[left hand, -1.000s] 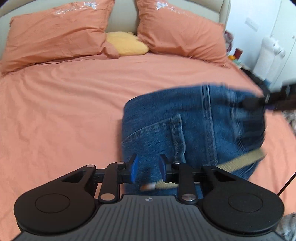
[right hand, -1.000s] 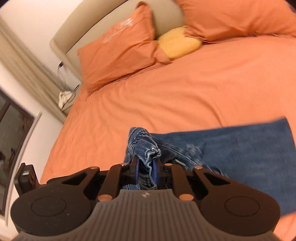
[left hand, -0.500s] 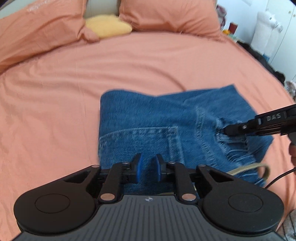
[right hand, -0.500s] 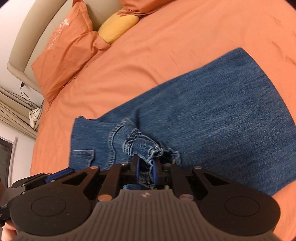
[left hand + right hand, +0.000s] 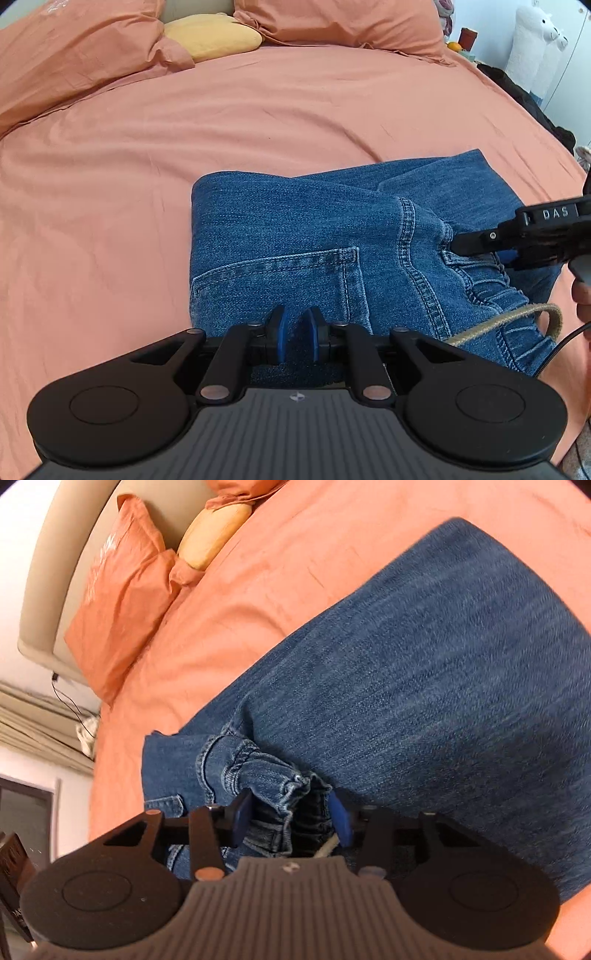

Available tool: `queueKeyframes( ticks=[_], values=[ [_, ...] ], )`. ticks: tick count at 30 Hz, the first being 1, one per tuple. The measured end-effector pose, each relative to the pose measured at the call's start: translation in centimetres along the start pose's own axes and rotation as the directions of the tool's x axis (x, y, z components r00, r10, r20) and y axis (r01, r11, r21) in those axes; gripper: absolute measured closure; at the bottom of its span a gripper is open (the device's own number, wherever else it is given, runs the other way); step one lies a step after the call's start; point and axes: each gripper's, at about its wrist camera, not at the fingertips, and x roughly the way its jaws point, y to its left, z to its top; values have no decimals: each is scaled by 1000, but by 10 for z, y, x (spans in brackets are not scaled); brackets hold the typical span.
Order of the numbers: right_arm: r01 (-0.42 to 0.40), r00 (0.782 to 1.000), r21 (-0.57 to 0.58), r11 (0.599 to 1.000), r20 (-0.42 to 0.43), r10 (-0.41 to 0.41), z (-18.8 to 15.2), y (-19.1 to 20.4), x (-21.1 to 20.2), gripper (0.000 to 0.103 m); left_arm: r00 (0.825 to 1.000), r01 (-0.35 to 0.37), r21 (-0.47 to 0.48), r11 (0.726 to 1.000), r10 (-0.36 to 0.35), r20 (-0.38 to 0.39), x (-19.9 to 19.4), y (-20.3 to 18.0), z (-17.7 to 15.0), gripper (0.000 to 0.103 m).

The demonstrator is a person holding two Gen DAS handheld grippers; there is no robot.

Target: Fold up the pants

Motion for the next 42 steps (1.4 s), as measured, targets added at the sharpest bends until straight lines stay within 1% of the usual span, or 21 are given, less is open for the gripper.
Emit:
queueKeyframes(
  ticks=[1,2,3,6,8,9,11,13,14,15,16,20,23,26,28,29,31,34,36,38,42],
  values=[
    [7,1000,-15,1000,2,-7,-2,2,-2,62,1000,3,-2,1000,-3,2,-1,1,-1,85],
    [16,1000,-34,999,6,-16,-4,5,-5,65,1000,5,-3,1000,-5,4,-2,0,-1,85],
    [12,1000,-50,999,10,-12,-6,9,-9,72,1000,3,-3,1000,-3,6,-2,-1,-2,85],
    [7,1000,-94,996,18,-6,-9,21,-16,72,1000,1,-1,1000,-1,11,-3,-1,-3,85],
    [-9,1000,-56,998,-8,8,-8,18,-10,70,1000,1,-6,1000,-1,15,-3,-1,-3,85],
    [-21,1000,-19,1000,-19,20,-8,13,-5,63,1000,3,-13,1000,-3,16,-4,0,-4,85],
    [-55,998,49,997,-20,56,-9,2,7,61,1000,14,-30,999,-14,15,-6,2,-4,85],
    [-92,995,102,991,-15,94,-12,0,13,75,1000,17,-28,999,-17,21,-13,3,-5,85],
    [-88,996,99,991,-12,90,-13,5,12,78,999,13,-21,1000,-12,31,-19,4,-5,85],
    [-63,998,64,996,-4,63,-14,15,9,82,999,9,-15,1000,-9,43,-26,6,-4,85],
    [-43,999,11,999,10,43,-13,29,4,84,998,5,-12,1000,-4,56,-33,8,-3,85],
    [-47,997,-171,984,50,56,-7,100,-27,86,993,-21,-42,999,26,115,-61,22,0,85],
    [-30,996,-332,943,73,58,-5,172,-45,87,987,-42,-80,996,54,151,-80,34,-2,85],
    [7,994,-468,884,98,43,-4,239,-56,88,979,-63,-125,990,86,187,-100,44,-7,85],
    [42,995,-523,851,101,13,-1,274,-64,88,969,-97,-146,985,127,212,-113,47,-8,85],
    [58,995,-538,841,104,-2,2,287,-68,88,965,-103,-147,984,135,224,-118,48,-8,84],
    [94,992,-564,821,121,-30,7,307,-78,88,961,-89,-153,984,125,245,-125,49,-6,80],
    [146,985,-589,795,158,-64,17,313,-94,88,963,-35,-171,985,79,257,-124,49,0,78],
    [180,980,-582,793,174,-95,27,300,-107,89,967,1,-168,986,42,252,-116,46,6,77],
    [206,976,-546,812,176,-129,39,277,-118,89,971,39,-159,986,0,239,-104,41,10,77],
    [242,969,-444,863,162,-188,64,204,-126,89,978,64,-123,990,-38,204,-73,24,16,77]
  ],
)
